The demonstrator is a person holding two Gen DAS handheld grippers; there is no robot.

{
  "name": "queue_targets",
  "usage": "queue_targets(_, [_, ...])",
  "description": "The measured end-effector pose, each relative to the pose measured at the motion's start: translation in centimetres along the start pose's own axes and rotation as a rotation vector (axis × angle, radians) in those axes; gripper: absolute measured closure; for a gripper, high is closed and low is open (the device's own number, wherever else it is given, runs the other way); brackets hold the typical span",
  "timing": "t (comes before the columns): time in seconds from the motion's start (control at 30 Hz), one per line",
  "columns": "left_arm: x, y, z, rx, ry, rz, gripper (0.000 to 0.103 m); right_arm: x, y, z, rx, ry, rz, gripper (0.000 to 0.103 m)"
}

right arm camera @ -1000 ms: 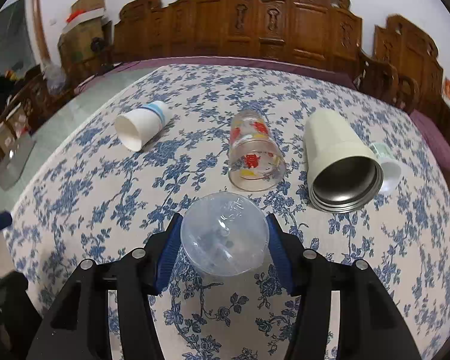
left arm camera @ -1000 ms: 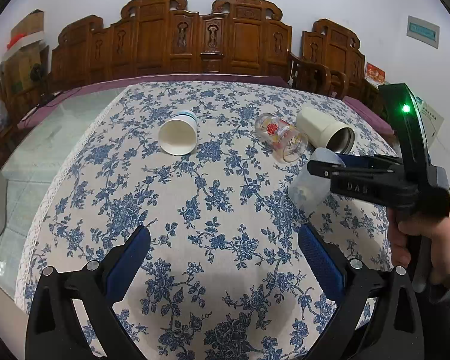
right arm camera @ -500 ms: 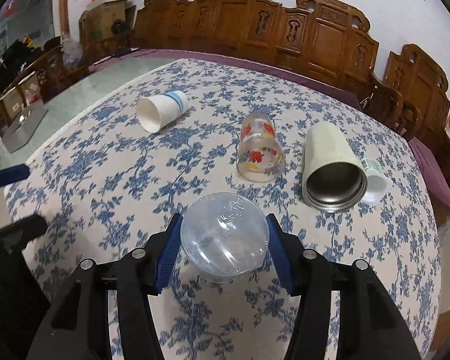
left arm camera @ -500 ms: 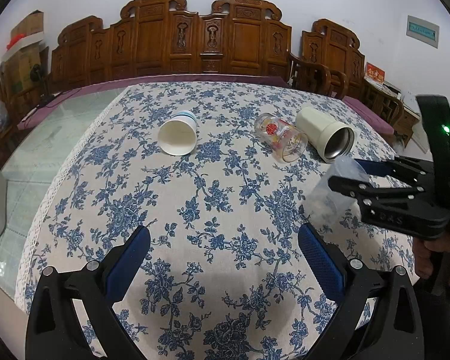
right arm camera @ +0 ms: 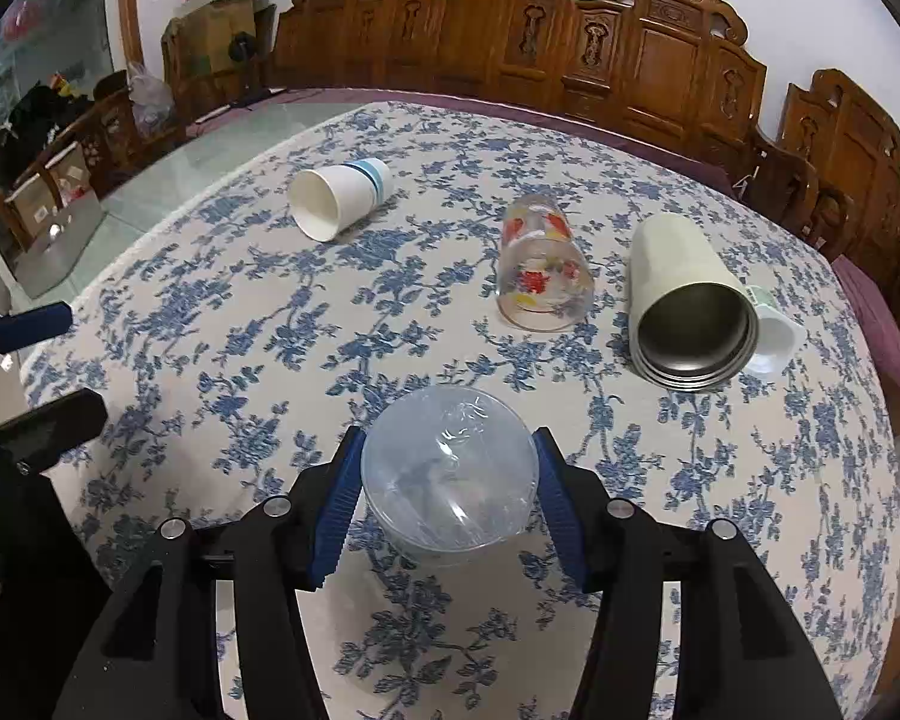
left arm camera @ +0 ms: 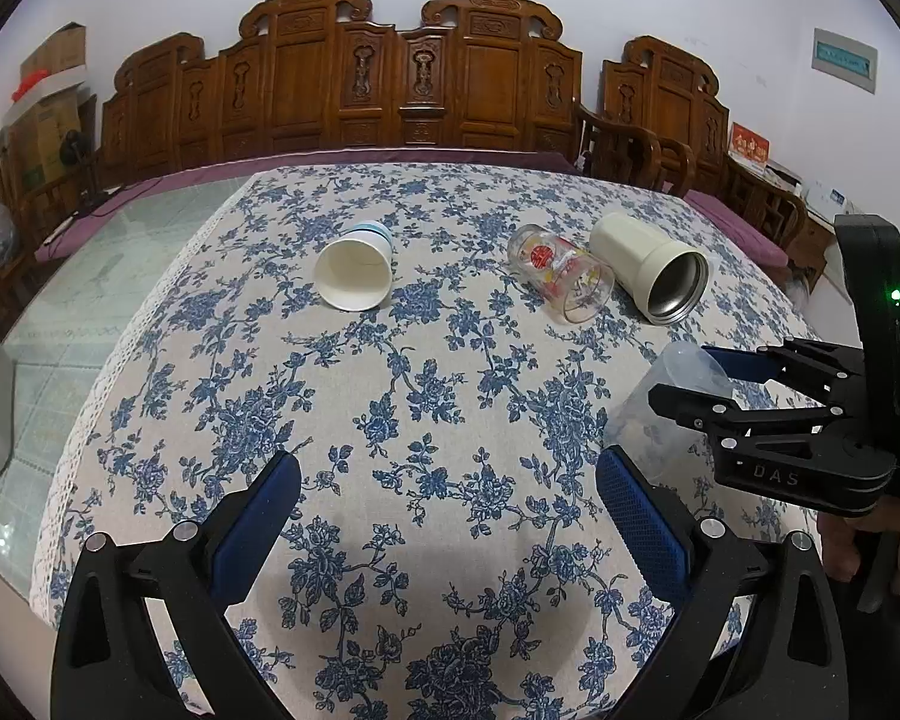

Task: Flip cup upside down
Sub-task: 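Rotate the clear cup mouth-down with the right tool and lower it onto the cloth, then open the right tool and withdraw it from the inverted cup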

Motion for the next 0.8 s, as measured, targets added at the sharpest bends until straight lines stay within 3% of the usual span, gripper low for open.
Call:
queue_targets(0.1, [0.0, 0.0, 0.0, 0.001, -0.001, -0.001, 0.008, 0.0, 0.0, -0.3, -0.006, -0.012, 0.007, 0.034])
queue_targets(0.63, [0.7, -1.8, -2.6, -0.026, -0.032, -0.002, 0.008, 3.7, -1.3, -6.2, -0.048, -0.122, 0.135, 0.028])
queue_targets(0.8, [2.1, -3.2, -4.9, -0.008, -0.059, -0.01, 0.008, 6.0, -2.3, -10.5, -0.037, -0.196, 0.208, 0.017])
Point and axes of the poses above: each gripper's, at about its wrist camera, not at the fingertips, and z roughly the way its jaws point, y to its left, x to its underside, the point moved 5 cm from there along z, roughly the way its jaws point, and after that the axes turned 12 degrees about y, right-handed, at the moved point
